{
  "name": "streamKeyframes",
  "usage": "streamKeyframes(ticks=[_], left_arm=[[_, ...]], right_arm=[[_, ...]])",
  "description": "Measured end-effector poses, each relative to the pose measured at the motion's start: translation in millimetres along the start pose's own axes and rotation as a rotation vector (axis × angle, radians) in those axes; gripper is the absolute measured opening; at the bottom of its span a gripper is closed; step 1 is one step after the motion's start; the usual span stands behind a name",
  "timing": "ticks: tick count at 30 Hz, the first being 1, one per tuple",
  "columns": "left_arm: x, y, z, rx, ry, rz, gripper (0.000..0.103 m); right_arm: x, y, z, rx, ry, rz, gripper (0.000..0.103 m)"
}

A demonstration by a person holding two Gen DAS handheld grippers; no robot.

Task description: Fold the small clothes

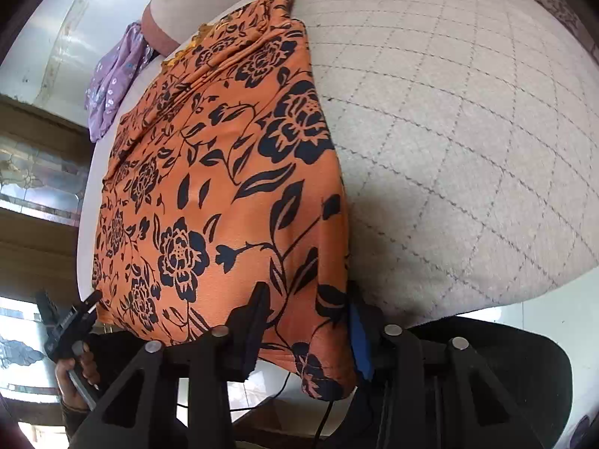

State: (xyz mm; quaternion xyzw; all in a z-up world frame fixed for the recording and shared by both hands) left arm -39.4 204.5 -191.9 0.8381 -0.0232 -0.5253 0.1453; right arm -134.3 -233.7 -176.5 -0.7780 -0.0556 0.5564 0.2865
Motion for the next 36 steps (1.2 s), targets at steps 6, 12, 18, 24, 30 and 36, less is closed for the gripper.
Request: streamKeyframes(ticks=[6,12,18,24,30,36], left_arm=[[-4.9,-3.3,0.3,0.008,-0.009,0.003,0.01],[-5.2,-0.9,2.2,0.035,-0.006,0.004,0.018],[-24.4,8.7,-10.6,0.053,0.045,0.085,0.005],[-10.9,8.2,-19.1,0.021,0.008,0.061,0.008],[1.1,13.7,-13.3,0.039,-0.021,0.043,0.03],[-22.4,20.0,-30.8,0.045,0.049,0.098,0.005]], right_arm=[[-5.1,-6.7,8.6,-0.012,0.004,-0.034,0.032],[2.0,-5.6,7.0,0.018,-0.002,-0.038,0.035],[-23.5,-0.6,-0.1,0.062,0.059,-0.127,0.006],[-25.2,6.7,-5.5,0.095,0.053,-0.195,0.011],[1.1,12.6,-1.6,0.147,-0.01,-0.213,0.058],[-1.2,3.0,-6.8,0.097,-0.02,-0.182,0.005]])
Point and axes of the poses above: each gripper's, at about its wrist camera, not at the fingertips, and x roughly the way its jaws point, y to its right, z to its underside, the point moved 2 cm from there along x, roughly the way its jaws point
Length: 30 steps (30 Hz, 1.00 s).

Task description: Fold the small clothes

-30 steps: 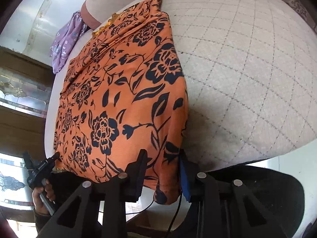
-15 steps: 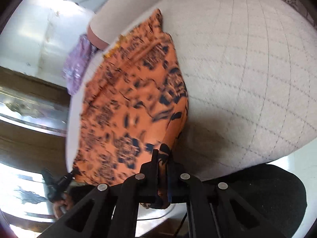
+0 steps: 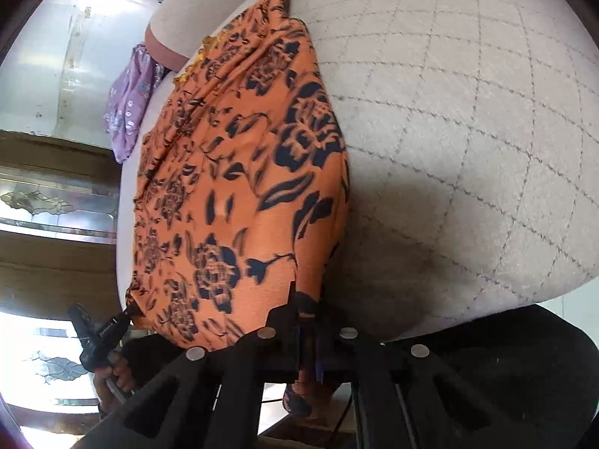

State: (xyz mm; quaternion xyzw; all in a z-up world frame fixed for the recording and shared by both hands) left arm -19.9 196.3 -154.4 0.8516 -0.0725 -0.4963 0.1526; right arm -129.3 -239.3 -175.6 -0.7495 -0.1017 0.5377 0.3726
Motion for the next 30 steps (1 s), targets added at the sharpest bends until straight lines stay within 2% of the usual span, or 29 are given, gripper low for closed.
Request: streamKeyframes(ticks=[1,3,5,7,9,12,14,15,16,18,19,20,22,23,24,25,26,28,30], left_arm=[[-8.2,1.3,-4.6,-0.011,0.019,0.03,0.005],[-15.9,4.7,-11.7,-0.004,0.045,0.039,0.005],[-4.5,1.8,-15.6,0.0,0.012,0.018,0.005],[19.2,-2.9,-14.1,-0.006,-0.061,-0.022,0.005],[32.8,-1.3,-14.4,-0.007,-0.098,-0.038,0.005],[21.3,11.9,-39.7,0.022,-0.039,-0.002,0.005],[7.1,32.9,-79.7,0.061,0.042,0.052,0.005],[2.8,40.3,-96.2,0.078,0.073,0.063,0.005],[-2.4,53.2,-126.9,0.096,0.13,0.081,0.005],[-3.2,65.9,-174.5,0.082,0.203,0.114,0.007],[9.8,71.7,-204.9,0.056,0.235,0.096,0.009],[30.9,75.6,-227.6,0.047,0.239,0.067,0.012],[71.9,80.6,-255.3,0.045,0.214,0.012,0.028],[108.9,82.3,-269.9,0.057,0.178,-0.025,0.055],[127.7,77.0,-272.7,0.045,0.127,-0.067,0.065],[141.5,69.0,-270.1,0.018,0.084,-0.109,0.064],[141.5,60.5,-264.6,-0.009,0.086,-0.105,0.064],[124.3,49.9,-254.2,-0.038,0.155,-0.065,0.066],[98.0,39.6,-235.9,-0.047,0.222,-0.074,0.066]], right_arm=[[-7.2,-2.8,-1.9,0.006,0.014,-0.033,0.005],[-24.7,-10.4,-7.3,0.01,0.064,-0.094,0.005],[-31.7,-13.9,-15.2,0.003,0.089,-0.132,0.005],[-21.2,-8.7,-19.1,0.013,0.066,-0.12,0.005],[-1.8,2.9,-20.1,0.049,0.019,-0.109,0.005],[-0.6,-5.2,-32.9,0.046,0.03,-0.138,0.005],[-9.9,-17.9,-54.8,0.028,0.067,-0.18,0.005],[-18.3,-30.4,-73.4,0.007,0.102,-0.201,0.005],[-25.7,-44.3,-94.0,-0.018,0.14,-0.218,0.005],[-43.7,-67.8,-142.6,-0.025,0.242,-0.281,0.005],[-47.7,-71.4,-160.4,-0.015,0.282,-0.293,0.005],[-48.6,-73.1,-194.1,0.011,0.351,-0.276,0.007],[-25.4,-64.0,-238.7,0.061,0.386,-0.234,0.008],[-10.9,-57.0,-253.8,0.07,0.388,-0.213,0.014],[10.5,-44.6,-269.0,0.09,0.378,-0.179,0.027],[21.2,-35.5,-271.0,0.127,0.37,-0.147,0.036],[33.2,-22.3,-264.3,0.201,0.363,-0.086,0.047],[35.2,-17.7,-236.6,0.197,0.376,-0.127,0.054],[21.2,-21.8,-202.8,0.127,0.419,-0.097,0.062]])
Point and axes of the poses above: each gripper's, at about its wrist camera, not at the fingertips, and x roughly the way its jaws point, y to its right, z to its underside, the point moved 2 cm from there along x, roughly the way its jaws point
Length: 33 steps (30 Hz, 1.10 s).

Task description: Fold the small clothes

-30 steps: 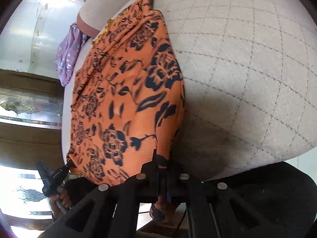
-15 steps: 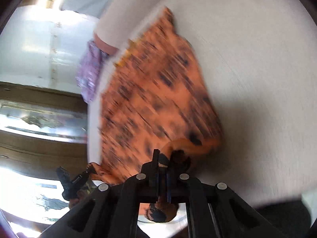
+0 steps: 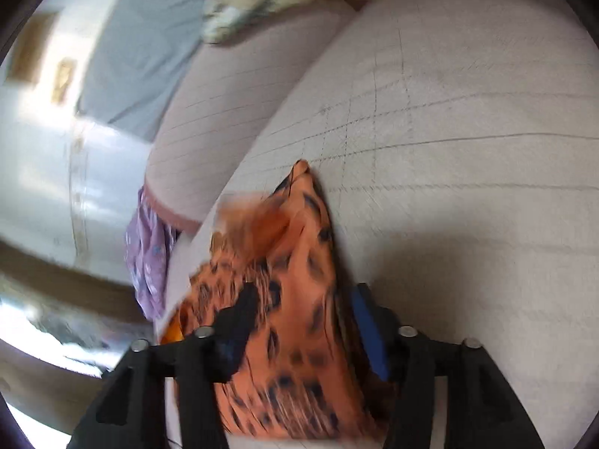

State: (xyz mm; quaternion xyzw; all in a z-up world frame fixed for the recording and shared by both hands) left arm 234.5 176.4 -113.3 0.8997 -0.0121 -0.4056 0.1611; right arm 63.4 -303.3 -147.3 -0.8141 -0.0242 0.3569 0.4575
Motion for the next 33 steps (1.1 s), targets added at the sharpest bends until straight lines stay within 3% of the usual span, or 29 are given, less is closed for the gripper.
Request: streamKeyframes(ticks=[2,5,9,11,13,18,19,20,21,22,23,24,28,33], left_arm=[[-26.7,-10.5,23.5,-0.013,0.018,0.017,0.066],[-47.0,-15.5,65.9,-0.051,-0.02,0.101,0.068],[-32.7,0.3,110.6,-0.067,-0.127,0.138,0.071],[-16.4,8.9,115.3,-0.072,-0.153,0.132,0.071],[-9.8,12.2,110.5,-0.091,-0.124,0.116,0.071],[13.6,14.4,86.3,-0.179,-0.127,0.111,0.073],[17.0,14.3,83.9,-0.19,-0.124,0.11,0.069],[20.0,13.7,80.3,-0.199,-0.126,0.085,0.042],[23.6,12.4,78.8,-0.202,-0.149,0.058,0.019],[23.1,10.1,81.3,-0.219,-0.174,0.069,0.019],[24.1,9.7,79.1,-0.229,-0.18,0.068,0.017],[24.4,11.7,77.0,-0.22,-0.183,0.063,0.016],[-4.0,28.9,60.1,-0.135,-0.113,0.06,0.014],[-79.5,48.7,40.8,-0.086,0.046,0.11,0.009]], right_arm=[[-26.1,2.1,29.3,-0.009,0.023,-0.013,0.064],[-44.4,3.0,78.0,-0.019,-0.058,-0.046,0.065],[-18.9,5.3,118.4,0.066,-0.156,-0.063,0.067],[-5.5,2.7,116.4,0.09,-0.141,-0.066,0.067],[8.1,-4.4,108.9,0.121,-0.096,-0.055,0.067],[26.6,1.2,97.2,0.287,-0.021,-0.053,0.069],[27.5,2.2,93.2,0.303,-0.01,-0.054,0.069],[30.1,2.0,90.4,0.323,0.005,-0.052,0.069],[32.9,1.2,87.4,0.332,0.017,-0.048,0.066],[32.7,1.2,82.3,0.329,0.021,-0.046,0.056],[38.2,-1.1,78.1,0.302,0.012,-0.018,0.022],[45.3,-1.9,76.0,0.299,-0.005,-0.004,0.017],[41.3,-23.0,60.6,0.23,-0.009,-0.012,0.012],[-12.0,-82.5,39.8,0.081,0.073,-0.059,0.009]])
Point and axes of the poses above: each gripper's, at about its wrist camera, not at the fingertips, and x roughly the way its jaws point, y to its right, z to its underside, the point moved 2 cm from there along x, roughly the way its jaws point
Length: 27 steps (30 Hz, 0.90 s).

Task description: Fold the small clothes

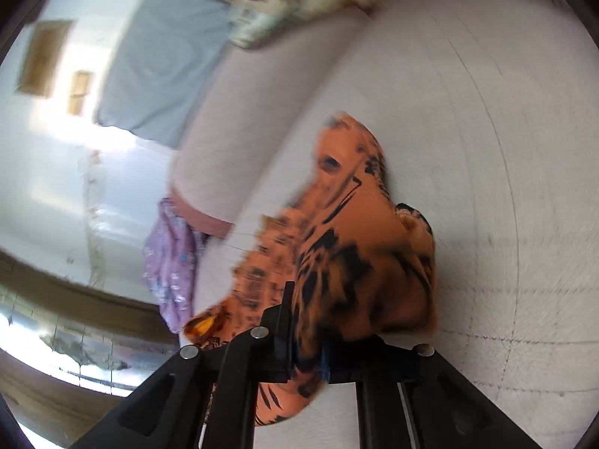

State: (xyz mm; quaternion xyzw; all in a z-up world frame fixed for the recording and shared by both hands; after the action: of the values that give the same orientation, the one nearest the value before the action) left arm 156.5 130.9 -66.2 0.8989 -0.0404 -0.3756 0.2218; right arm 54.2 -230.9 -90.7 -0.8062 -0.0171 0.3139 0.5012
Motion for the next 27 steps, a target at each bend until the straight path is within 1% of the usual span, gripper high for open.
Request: streamKeyframes(ticks=[1,3,4,5,6,7,8,9,10,11,12,13,14,15,16,17,18,19,21,22,23,24,25,26,27], left_arm=[[-18.1,1.8,4.2,0.01,0.018,0.009,0.009],[-40.4,-3.0,19.6,0.021,0.031,0.017,0.009],[-50.1,-10.4,38.4,0.04,0.019,0.008,0.01],[-52.5,-18.7,52.6,0.048,0.0,-0.009,0.013],[-46.2,-32.6,74.5,0.054,-0.036,-0.051,0.015],[-30.7,-47.7,95.9,0.064,-0.092,-0.094,0.021],[-16.8,-59.8,110.7,0.064,-0.157,-0.129,0.032],[-1.0,-76.7,126.9,0.036,-0.245,-0.162,0.032],[-4.0,-87.4,132.3,0.019,-0.199,-0.107,0.032],[-12.2,-86.1,128.5,0.055,-0.164,-0.118,0.036],[-18.9,-85.1,123.5,0.082,-0.148,-0.171,0.042],[-28.2,-85.4,115.0,0.084,-0.107,-0.195,0.044],[-35.4,-85.7,107.8,0.074,-0.077,-0.187,0.047],[-43.2,-84.7,97.3,0.065,-0.05,-0.172,0.051],[-47.9,-82.6,91.7,0.067,-0.033,-0.165,0.052],[-53.4,-76.7,82.7,0.083,-0.004,-0.158,0.054],[-55.5,-70.1,79.3,0.103,0.013,-0.149,0.06],[-55.4,-62.1,78.2,0.121,0.019,-0.138,0.063],[-50.5,-43.4,74.3,0.155,0.014,-0.1,0.064],[-48.5,-36.8,75.6,0.169,0.011,-0.082,0.064],[-43.9,-27.4,77.2,0.19,0.004,-0.063,0.065],[-39.5,-18.9,83.5,0.209,-0.003,-0.048,0.068],[-28.6,-13.6,87.5,0.227,-0.02,-0.03,0.071],[-18.8,-10.0,92.7,0.239,-0.044,-0.03,0.077],[-5.2,-9.1,98.6,0.258,-0.081,-0.053,0.077]], right_arm=[[-9.3,-7.1,-0.7,-0.026,0.007,-0.004,0.009],[-37.8,-16.3,5.4,-0.067,0.012,-0.025,0.009],[-52.2,-12.3,14.3,-0.081,0.006,-0.026,0.009],[-65.4,-3.3,26.7,-0.101,-0.002,-0.007,0.009],[-74.3,12.6,42.3,-0.113,-0.018,0.02,0.012],[-75.1,33.7,55.2,-0.099,-0.047,0.035,0.013],[-69.8,58.8,69.8,-0.073,-0.094,0.081,0.019],[-62.5,88.2,82.7,-0.035,-0.157,0.151,0.032],[-56.2,107.1,90.9,-0.002,-0.201,0.191,0.032],[-61.3,131.0,100.3,0.059,-0.199,0.127,0.032],[-71.8,133.7,101.0,0.062,-0.165,0.107,0.033],[-79.3,132.8,99.7,0.042,-0.152,0.136,0.036],[-91.2,127.7,95.5,-0.001,-0.121,0.174,0.05],[-99.9,123.6,91.5,-0.023,-0.089,0.185,0.06],[-114.6,116.4,83.8,-0.048,-0.034,0.2,0.06],[-122.1,109.1,77.6,-0.062,-0.005,0.197,0.06],[-130.0,98.3,70.4,-0.082,0.022,0.178,0.06],[-137.9,88.9,64.6,-0.104,0.029,0.154,0.06],[-137.9,72.1,56.9,-0.157,-0.002,0.106,0.065],[-126.7,56.3,58.3,-0.187,-0.049,0.052,0.067],[-117.3,48.6,61.1,-0.198,-0.085,0.008,0.073],[-104.2,41.8,68.3,-0.205,-0.134,-0.03,0.081],[-78.4,40.4,76.4,-0.214,-0.236,-0.066,0.081],[-58.0,47.7,83.5,-0.222,-0.286,-0.047,0.081],[-39.6,60.4,88.9,-0.219,-0.314,0.028,0.08]])
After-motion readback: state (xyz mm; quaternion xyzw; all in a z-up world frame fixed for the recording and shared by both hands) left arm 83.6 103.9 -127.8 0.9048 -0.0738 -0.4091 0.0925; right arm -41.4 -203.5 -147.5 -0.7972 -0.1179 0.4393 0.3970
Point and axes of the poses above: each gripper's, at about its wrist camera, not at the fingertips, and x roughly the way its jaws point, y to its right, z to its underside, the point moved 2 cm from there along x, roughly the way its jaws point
